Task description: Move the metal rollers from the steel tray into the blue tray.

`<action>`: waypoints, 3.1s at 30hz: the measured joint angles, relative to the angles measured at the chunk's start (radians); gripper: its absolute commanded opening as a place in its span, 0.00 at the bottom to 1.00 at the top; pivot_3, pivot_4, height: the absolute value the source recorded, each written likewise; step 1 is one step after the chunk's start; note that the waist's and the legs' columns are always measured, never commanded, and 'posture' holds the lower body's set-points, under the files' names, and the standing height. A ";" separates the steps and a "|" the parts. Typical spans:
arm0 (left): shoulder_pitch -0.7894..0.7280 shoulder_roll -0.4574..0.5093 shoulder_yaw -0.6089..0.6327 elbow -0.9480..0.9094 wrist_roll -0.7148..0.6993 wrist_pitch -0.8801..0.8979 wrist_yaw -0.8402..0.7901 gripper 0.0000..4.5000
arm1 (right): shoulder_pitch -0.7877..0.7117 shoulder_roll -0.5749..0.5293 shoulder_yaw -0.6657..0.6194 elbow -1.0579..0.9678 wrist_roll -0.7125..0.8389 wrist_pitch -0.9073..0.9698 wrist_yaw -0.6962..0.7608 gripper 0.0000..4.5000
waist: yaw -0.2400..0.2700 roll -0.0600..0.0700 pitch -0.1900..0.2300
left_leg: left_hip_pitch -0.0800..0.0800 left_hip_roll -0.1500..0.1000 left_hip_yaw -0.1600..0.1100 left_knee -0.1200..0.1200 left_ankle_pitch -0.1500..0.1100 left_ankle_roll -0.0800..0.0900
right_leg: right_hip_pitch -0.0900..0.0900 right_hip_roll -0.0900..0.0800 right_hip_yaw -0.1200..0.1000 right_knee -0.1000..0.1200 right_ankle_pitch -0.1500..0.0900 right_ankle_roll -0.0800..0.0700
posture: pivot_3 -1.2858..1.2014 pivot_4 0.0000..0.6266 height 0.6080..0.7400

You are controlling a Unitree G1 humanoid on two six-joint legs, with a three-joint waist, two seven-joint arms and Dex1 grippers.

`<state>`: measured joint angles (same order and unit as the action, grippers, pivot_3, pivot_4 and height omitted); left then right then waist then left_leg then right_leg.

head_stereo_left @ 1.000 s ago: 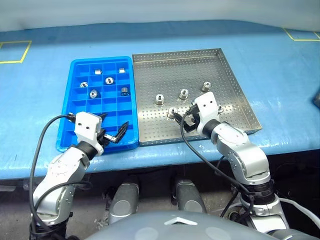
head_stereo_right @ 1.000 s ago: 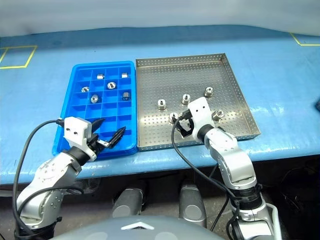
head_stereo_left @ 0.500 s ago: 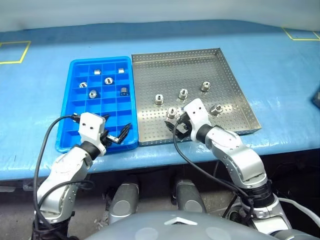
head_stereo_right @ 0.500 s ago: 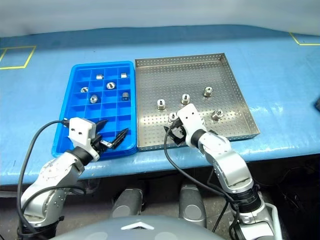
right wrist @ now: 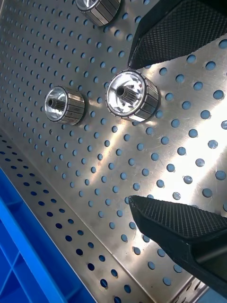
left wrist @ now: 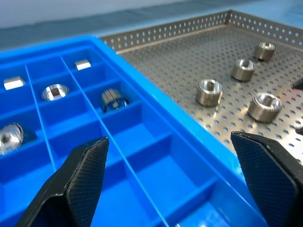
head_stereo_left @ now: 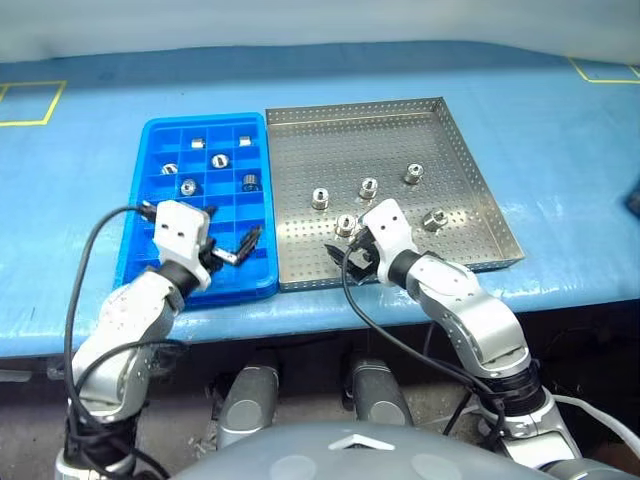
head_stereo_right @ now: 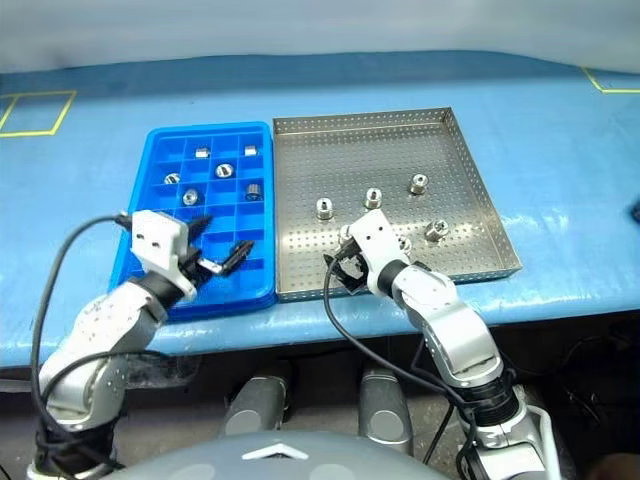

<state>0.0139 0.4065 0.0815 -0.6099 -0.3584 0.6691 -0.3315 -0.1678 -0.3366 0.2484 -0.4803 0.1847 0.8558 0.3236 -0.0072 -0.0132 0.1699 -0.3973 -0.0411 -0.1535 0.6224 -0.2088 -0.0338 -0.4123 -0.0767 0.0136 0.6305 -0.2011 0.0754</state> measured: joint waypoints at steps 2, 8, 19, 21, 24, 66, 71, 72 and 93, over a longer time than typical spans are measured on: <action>-0.090 0.024 -0.005 0.051 -0.001 0.013 -0.015 1.00 | 0.005 0.009 -0.004 -0.005 0.000 -0.004 -0.004 1.00 | -0.002 0.000 0.000 | 0.000 0.000 0.000 0.000 0.000 0.000 | 0.000 0.000 0.000 0.001 0.000 0.000 | 0.51 0.24 1.00; -0.541 0.057 -0.123 0.390 0.006 0.039 -0.169 1.00 | 0.037 0.032 -0.012 -0.028 -0.003 -0.020 -0.026 1.00 | -0.011 0.000 0.000 | -0.001 -0.001 0.000 0.004 0.001 0.001 | 0.001 0.001 0.000 0.001 0.002 0.003 | 0.50 0.24 1.00; -0.879 -0.024 -0.418 1.061 0.209 -0.133 -0.445 1.00 | 0.127 0.068 -0.024 -0.109 -0.014 -0.043 -0.073 1.00 | -0.077 0.000 0.000 | -0.001 0.000 0.004 0.002 -0.001 0.003 | -0.002 0.001 0.004 -0.001 0.005 0.009 | 0.45 0.24 1.00; -0.890 -0.058 -0.426 1.139 0.242 -0.179 -0.448 1.00 | 0.143 0.076 -0.024 -0.117 -0.015 -0.045 -0.083 1.00 | -0.083 0.000 0.000 | -0.001 0.000 0.005 0.002 -0.001 0.003 | -0.002 0.000 0.004 -0.001 0.005 0.009 | 0.44 0.24 1.00; -0.903 -0.086 -0.458 1.226 0.309 -0.239 -0.448 1.00 | 0.146 0.088 -0.025 -0.120 -0.017 -0.046 -0.093 1.00 | -0.091 0.000 0.000 | -0.001 0.000 0.006 0.003 -0.001 0.003 | -0.002 0.000 0.005 0.000 0.006 0.010 | 0.44 0.24 1.00; -0.183 -0.174 0.261 0.448 0.307 -0.130 0.288 0.42 | -0.002 0.172 0.128 -0.034 0.061 -0.154 0.076 1.00 | 0.007 0.000 -0.001 | 0.004 0.000 0.007 0.005 0.001 0.001 | 0.000 0.001 0.008 0.005 0.006 0.005 | 0.55 0.24 1.00; -0.202 -0.164 0.254 0.497 0.300 -0.151 0.277 0.58 | 0.005 0.183 0.112 -0.034 0.060 -0.151 0.041 1.00 | -0.003 0.000 -0.002 | 0.004 0.000 0.007 0.005 0.001 0.001 | -0.001 0.001 0.008 0.008 0.006 0.005 | 0.53 0.24 1.00; -0.208 -0.166 0.253 0.497 0.292 -0.144 0.275 0.63 | 0.009 0.183 0.108 -0.034 0.057 -0.149 0.033 1.00 | -0.003 0.000 -0.002 | 0.004 0.000 0.007 0.006 0.002 0.001 | -0.001 0.001 0.008 0.008 0.005 0.004 | 0.52 0.24 1.00; -0.534 -0.081 -0.215 0.585 0.146 -0.074 -0.213 0.99 | 0.155 0.106 -0.010 -0.122 0.055 -0.102 -0.064 1.00 | -0.069 -0.001 -0.001 | 0.003 0.000 0.009 0.005 0.002 0.001 | -0.002 0.001 0.009 0.007 0.005 0.004 | 0.44 0.24 1.00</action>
<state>-0.5200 0.3255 -0.1335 -0.0247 -0.2120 0.5947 -0.5445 -0.0131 -0.2307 0.2384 -0.6027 0.2394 0.7540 0.2594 -0.0758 -0.0138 0.1687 -0.3944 -0.0412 -0.1448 0.6276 -0.2070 -0.0324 -0.4141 -0.0761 0.0223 0.6372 -0.1960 0.0796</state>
